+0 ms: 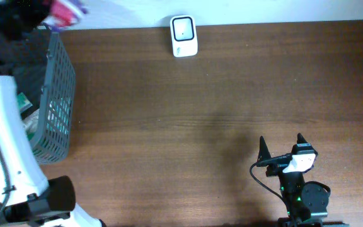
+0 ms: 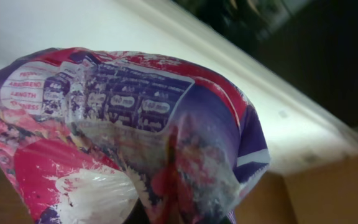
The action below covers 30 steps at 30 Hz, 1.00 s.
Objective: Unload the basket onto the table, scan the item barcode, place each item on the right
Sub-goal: 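Lift the package out and carry it toward the white scanner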
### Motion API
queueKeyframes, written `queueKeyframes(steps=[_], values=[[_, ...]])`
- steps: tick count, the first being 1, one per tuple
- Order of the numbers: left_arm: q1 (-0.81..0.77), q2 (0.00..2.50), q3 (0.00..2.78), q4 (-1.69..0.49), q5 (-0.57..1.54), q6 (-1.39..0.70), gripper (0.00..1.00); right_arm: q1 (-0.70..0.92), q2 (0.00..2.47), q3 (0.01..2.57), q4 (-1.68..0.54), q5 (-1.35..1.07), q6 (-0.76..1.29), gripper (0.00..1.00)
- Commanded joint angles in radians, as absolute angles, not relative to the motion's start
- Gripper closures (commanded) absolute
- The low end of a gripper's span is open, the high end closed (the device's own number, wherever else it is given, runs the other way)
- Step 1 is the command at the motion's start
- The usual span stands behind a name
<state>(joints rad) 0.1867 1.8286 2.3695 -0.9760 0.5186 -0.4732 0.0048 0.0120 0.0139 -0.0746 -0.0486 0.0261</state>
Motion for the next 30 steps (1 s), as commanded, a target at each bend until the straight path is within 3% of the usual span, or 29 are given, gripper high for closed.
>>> queueKeyframes(steps=[1, 4, 8, 12, 20, 30], values=[[0.055, 1.814, 2.378, -1.000, 0.504, -0.485, 1.00, 0.012, 0.006, 0.006, -0.077, -0.041, 0.030, 0.01], [-0.047, 1.818, 2.370, -1.057, 0.350, -0.485, 1.00, 0.012, 0.006, 0.006, -0.077, -0.041, 0.030, 0.01], [-0.217, 1.853, 2.370, -1.216, -0.025, -0.485, 1.00, 0.012, 0.006, 0.006, -0.077, -0.041, 0.030, 0.01], [-0.318, 1.923, 2.370, -1.321, -0.193, -0.485, 1.00, 0.012, 0.006, 0.006, -0.077, -0.041, 0.030, 0.01], [-0.444, 2.202, 2.370, -1.424, -0.207, -0.485, 1.00, 0.012, 0.006, 0.006, -0.077, -0.041, 0.030, 0.01], [-0.475, 2.428, 2.370, -1.407, -0.171, -0.485, 0.95, 0.012, 0.006, 0.006, -0.077, -0.041, 0.030, 0.01]])
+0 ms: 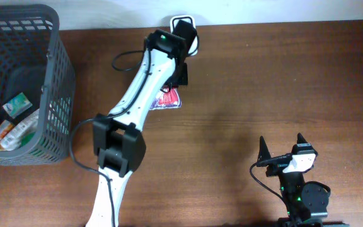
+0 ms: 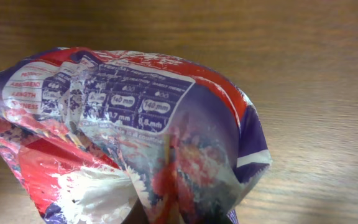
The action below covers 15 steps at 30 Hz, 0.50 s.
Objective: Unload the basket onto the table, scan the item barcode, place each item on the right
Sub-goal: 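Lift the package out and carry it toward the white scanner, then lower the package onto the table in front of the scanner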
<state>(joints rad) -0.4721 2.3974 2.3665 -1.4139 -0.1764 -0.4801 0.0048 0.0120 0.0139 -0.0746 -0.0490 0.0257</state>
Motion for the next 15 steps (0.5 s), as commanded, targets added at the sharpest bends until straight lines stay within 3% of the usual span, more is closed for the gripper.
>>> queueKeyframes(steps=[1, 3, 4, 5, 6, 15], values=[[-0.475, 2.437, 2.370, -1.400, -0.150, -0.485, 0.94, 0.012, 0.006, 0.006, -0.077, -0.041, 0.030, 0.01], [-0.476, 2.440, 2.370, -1.385, -0.134, -0.485, 0.80, 0.012, 0.006, 0.006, -0.077, -0.041, 0.030, 0.01], [-0.477, 2.440, 2.370, -1.381, -0.135, -0.485, 0.55, 0.012, 0.006, 0.006, -0.077, -0.041, 0.030, 0.01], [-0.477, 2.440, 2.370, -1.377, -0.135, -0.485, 0.11, 0.012, 0.006, 0.006, -0.077, -0.041, 0.030, 0.01], [-0.477, 2.440, 2.371, -1.377, -0.135, -0.482, 0.01, 0.012, 0.006, 0.006, -0.077, -0.041, 0.030, 0.01], [-0.468, 2.440, 2.679, -1.532, -0.136, -0.391, 0.01, 0.012, 0.006, 0.006, -0.077, -0.041, 0.030, 0.01]])
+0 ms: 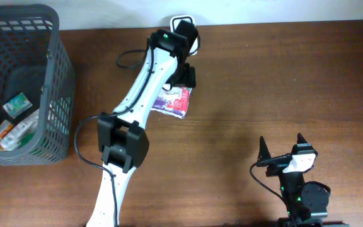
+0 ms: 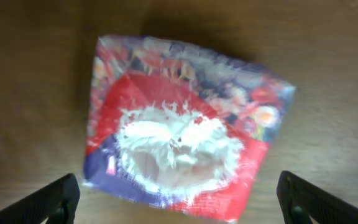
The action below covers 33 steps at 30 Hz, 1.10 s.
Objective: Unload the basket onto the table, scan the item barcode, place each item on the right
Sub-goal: 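Lower the package onto the table in front of the scanner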
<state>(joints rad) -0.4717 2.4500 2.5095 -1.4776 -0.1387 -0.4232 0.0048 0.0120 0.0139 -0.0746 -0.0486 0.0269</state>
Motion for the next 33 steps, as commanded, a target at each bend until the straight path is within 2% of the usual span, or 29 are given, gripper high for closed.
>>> queueKeyframes(steps=[1, 6, 9, 11, 14, 16, 18, 22, 23, 28, 33], values=[[-0.468, 2.440, 2.732, -1.558, -0.139, -0.391, 0.01, 0.012, 0.006, 0.006, -0.077, -0.041, 0.030, 0.01], [-0.455, 2.440, 2.951, -1.684, -0.188, -0.391, 0.02, 0.012, 0.006, 0.006, -0.077, -0.041, 0.030, 0.01], [-0.454, 2.441, 2.954, -1.688, -0.197, -0.312, 0.05, 0.012, 0.006, 0.006, -0.077, -0.041, 0.030, 0.01], [-0.447, 2.446, 2.939, -1.688, -0.275, -0.304, 0.07, 0.012, 0.006, 0.006, -0.077, -0.041, 0.030, 0.01], [-0.418, 2.449, 2.899, -1.688, -0.329, -0.305, 0.17, 0.012, 0.006, 0.006, -0.077, -0.041, 0.030, 0.01], [-0.391, 2.453, 2.860, -1.688, -0.266, -0.304, 0.24, 0.012, 0.006, 0.006, -0.077, -0.041, 0.030, 0.01], [-0.357, 2.458, 2.793, -1.688, -0.170, -0.296, 0.26, 0.012, 0.006, 0.006, -0.077, -0.041, 0.030, 0.02], [-0.319, 2.473, 2.639, -1.688, -0.108, -0.289, 0.50, 0.012, 0.006, 0.006, -0.077, -0.041, 0.030, 0.01], [-0.315, 2.479, 2.600, -1.687, -0.109, -0.289, 0.53, 0.012, 0.006, 0.006, -0.077, -0.041, 0.030, 0.01], [-0.310, 2.495, 2.409, -1.611, -0.120, -0.290, 0.51, 0.012, 0.006, 0.006, -0.077, -0.041, 0.030, 0.01], [-0.310, 2.495, 2.333, -1.540, -0.118, -0.290, 0.51, 0.012, 0.006, 0.006, -0.077, -0.041, 0.030, 0.01]])
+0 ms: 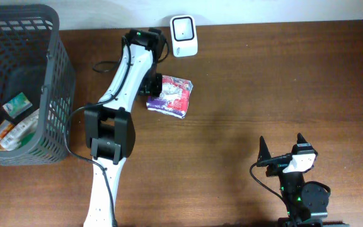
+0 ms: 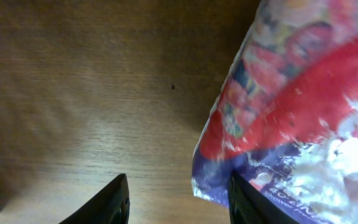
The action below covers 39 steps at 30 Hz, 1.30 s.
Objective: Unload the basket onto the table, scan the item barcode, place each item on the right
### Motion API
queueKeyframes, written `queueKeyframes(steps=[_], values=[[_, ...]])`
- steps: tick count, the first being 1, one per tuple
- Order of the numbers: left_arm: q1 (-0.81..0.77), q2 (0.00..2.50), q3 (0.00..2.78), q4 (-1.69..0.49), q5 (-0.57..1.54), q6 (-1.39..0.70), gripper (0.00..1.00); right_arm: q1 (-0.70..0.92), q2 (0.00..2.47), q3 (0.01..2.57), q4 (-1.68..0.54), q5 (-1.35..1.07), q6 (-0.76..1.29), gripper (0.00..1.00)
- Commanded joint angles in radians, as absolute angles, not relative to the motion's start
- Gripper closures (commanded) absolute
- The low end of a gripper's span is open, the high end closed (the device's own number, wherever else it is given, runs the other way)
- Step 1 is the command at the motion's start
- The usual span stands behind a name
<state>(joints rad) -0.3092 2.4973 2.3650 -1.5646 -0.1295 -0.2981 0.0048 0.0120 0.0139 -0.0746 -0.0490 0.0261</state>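
Note:
A red, purple and white plastic packet (image 1: 172, 97) lies flat on the wooden table, a little below the white barcode scanner (image 1: 184, 28) at the table's far edge. My left gripper (image 1: 154, 85) is low at the packet's left edge, open. In the left wrist view the left gripper (image 2: 179, 202) has bare wood between its fingers, and the right finger (image 2: 244, 200) is at the corner of the packet (image 2: 303, 106). My right gripper (image 1: 281, 146) stands open near the front right, holding nothing.
A grey mesh basket (image 1: 58, 94) with several small boxes (image 1: 14, 120) stands at the left end of the table. The left arm (image 1: 121, 82) reaches from the front edge up past the basket toward the scanner.
My left gripper was open straight above the lying packet; now it is lower, at the packet's left edge, with its jaws closer together. The packet lies in about the same place. The right arm has not moved.
My left gripper held the packet high at the far left by the basket. Then it held it over the table just below the scanner. Then the packet lay on the table with the gripper open above it. Now the gripper is at its left edge.

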Motion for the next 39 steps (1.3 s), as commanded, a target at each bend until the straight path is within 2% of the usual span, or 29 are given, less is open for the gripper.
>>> queueKeyframes(steps=[1, 3, 13, 19, 25, 28, 29, 30, 31, 33, 35, 39], values=[[-0.311, 2.495, 2.323, -1.533, -0.110, -0.290, 0.51, 0.012, 0.006, 0.006, -0.077, -0.041, 0.030, 0.01], [-0.316, 2.495, 2.311, -1.525, -0.056, -0.290, 0.49, 0.012, 0.006, 0.006, -0.077, -0.041, 0.030, 0.01], [-0.361, 2.495, 2.310, -1.489, 0.172, -0.290, 0.48, 0.012, 0.006, 0.006, -0.077, -0.041, 0.030, 0.01], [-0.361, 2.494, 2.376, -1.497, 0.168, -0.290, 0.41, 0.012, 0.006, 0.006, -0.077, -0.041, 0.030, 0.01], [-0.353, 2.494, 2.521, -1.564, 0.139, -0.290, 0.41, 0.012, 0.006, 0.006, -0.077, -0.041, 0.030, 0.01], [-0.355, 2.494, 2.558, -1.591, 0.134, -0.295, 0.49, 0.012, 0.006, 0.006, -0.077, -0.041, 0.030, 0.01], [-0.357, 2.495, 2.556, -1.594, 0.133, -0.298, 0.58, 0.012, 0.006, 0.006, -0.077, -0.041, 0.030, 0.01], [-0.357, 2.497, 2.549, -1.592, 0.124, -0.299, 0.62, 0.012, 0.006, 0.006, -0.077, -0.041, 0.030, 0.02], [-0.357, 2.498, 2.540, -1.591, 0.093, -0.308, 0.73, 0.012, 0.006, 0.006, -0.077, -0.041, 0.030, 0.01], [-0.355, 2.504, 2.514, -1.591, -0.105, -0.447, 0.93, 0.012, 0.006, 0.006, -0.077, -0.041, 0.030, 0.01], [-0.343, 2.509, 2.489, -1.562, -0.150, -0.508, 0.94, 0.012, 0.006, 0.006, -0.077, -0.041, 0.030, 0.01], [-0.326, 2.510, 2.425, -1.455, -0.075, -0.498, 0.92, 0.012, 0.006, 0.006, -0.077, -0.041, 0.030, 0.01]])
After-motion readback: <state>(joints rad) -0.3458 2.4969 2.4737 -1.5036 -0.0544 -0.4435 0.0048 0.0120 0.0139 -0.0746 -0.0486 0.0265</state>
